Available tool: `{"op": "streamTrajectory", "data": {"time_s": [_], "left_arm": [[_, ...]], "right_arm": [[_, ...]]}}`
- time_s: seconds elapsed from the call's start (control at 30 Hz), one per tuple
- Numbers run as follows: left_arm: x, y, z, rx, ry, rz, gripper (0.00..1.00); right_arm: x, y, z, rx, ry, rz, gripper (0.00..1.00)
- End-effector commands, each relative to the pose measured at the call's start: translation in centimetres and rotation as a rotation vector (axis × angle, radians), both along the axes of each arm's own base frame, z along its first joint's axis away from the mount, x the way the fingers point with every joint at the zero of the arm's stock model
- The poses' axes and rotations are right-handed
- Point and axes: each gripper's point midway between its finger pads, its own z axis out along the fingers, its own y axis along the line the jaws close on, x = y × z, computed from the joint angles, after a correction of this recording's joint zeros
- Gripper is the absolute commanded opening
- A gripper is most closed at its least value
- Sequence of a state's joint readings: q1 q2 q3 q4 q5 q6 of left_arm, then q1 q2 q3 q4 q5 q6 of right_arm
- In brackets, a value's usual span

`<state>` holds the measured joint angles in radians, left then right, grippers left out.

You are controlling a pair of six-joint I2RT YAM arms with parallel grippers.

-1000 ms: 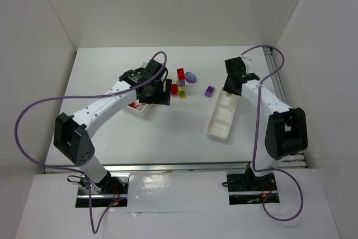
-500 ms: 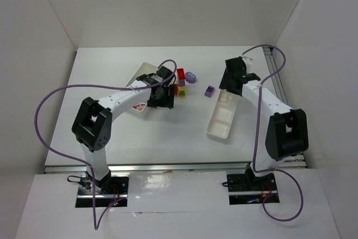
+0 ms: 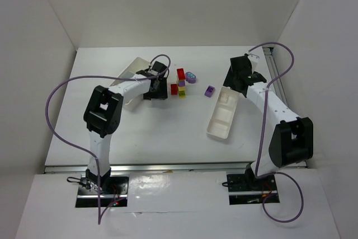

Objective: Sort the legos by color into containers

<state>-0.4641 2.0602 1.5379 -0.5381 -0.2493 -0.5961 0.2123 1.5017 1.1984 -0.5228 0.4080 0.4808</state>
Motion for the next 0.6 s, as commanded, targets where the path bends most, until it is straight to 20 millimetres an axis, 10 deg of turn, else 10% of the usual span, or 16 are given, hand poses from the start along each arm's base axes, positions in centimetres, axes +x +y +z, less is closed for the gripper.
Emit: {"op": "streamTrajectory", "data": {"time_s": [0.0, 0.57], "left_arm": [[1.9, -0.8, 0.9, -0.003, -0.05, -0.058, 0.75], [4.4, -2.5, 0.1, -0.038, -0.061, -0.053, 0.73]], "right_arm": [[-0.1, -0.7, 1.8, -0.011, -0.034, -0.026, 0.75], [0.1, -0.2, 1.2, -0.01, -0.006, -0.011, 0.75]]}}
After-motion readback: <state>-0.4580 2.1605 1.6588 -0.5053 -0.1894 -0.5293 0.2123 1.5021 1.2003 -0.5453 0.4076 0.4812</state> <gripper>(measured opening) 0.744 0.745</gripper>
